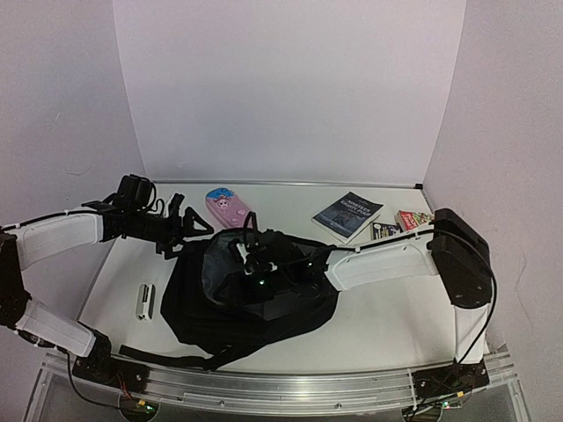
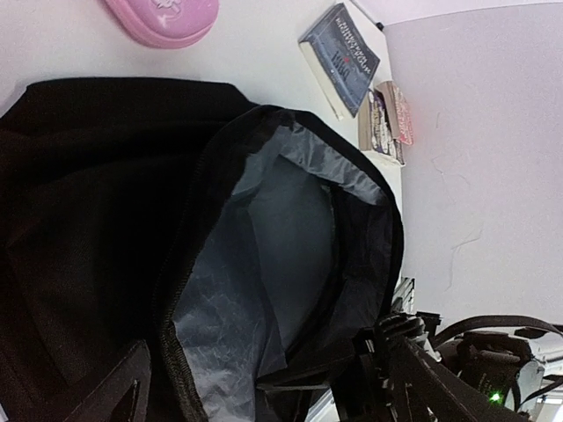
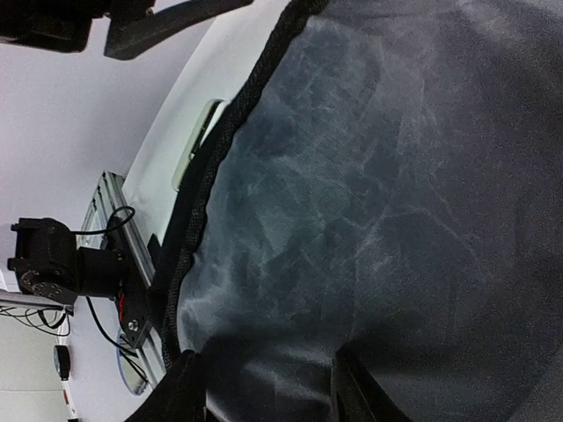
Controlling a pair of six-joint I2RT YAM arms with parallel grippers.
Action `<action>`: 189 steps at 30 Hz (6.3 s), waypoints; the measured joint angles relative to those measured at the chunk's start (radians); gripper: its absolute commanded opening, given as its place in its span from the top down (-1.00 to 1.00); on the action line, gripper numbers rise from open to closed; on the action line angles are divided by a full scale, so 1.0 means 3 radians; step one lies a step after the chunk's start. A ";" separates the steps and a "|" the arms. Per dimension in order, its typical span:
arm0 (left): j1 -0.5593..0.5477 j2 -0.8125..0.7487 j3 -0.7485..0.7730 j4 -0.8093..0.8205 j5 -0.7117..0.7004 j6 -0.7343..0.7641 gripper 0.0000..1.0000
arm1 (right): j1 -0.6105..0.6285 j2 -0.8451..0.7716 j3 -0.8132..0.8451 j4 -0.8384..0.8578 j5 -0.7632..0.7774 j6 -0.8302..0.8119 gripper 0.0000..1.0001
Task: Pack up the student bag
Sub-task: Adjust the student bag at the center of the board, then pick up the book from the center of the board.
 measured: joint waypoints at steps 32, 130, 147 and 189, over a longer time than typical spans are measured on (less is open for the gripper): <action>-0.0124 0.0529 -0.0259 0.0277 -0.0145 -0.0133 0.94 | -0.1763 -0.2181 -0.1657 -0.0412 0.1168 0.0537 -0.67; -0.0211 0.0271 0.1726 -0.0831 -0.0073 0.1390 -0.91 | -0.2422 -0.2209 -0.0338 -0.1642 -0.1080 -0.1103 1.00; -0.0776 0.1065 0.2186 -0.0953 0.0888 0.1871 -0.93 | -0.1590 -0.1451 0.0293 -0.2003 -0.1772 -0.1331 1.00; -0.0900 0.0888 0.1182 0.0368 0.1133 0.0665 1.00 | -0.1500 -0.1439 0.0271 -0.1761 -0.1214 -0.1319 -0.94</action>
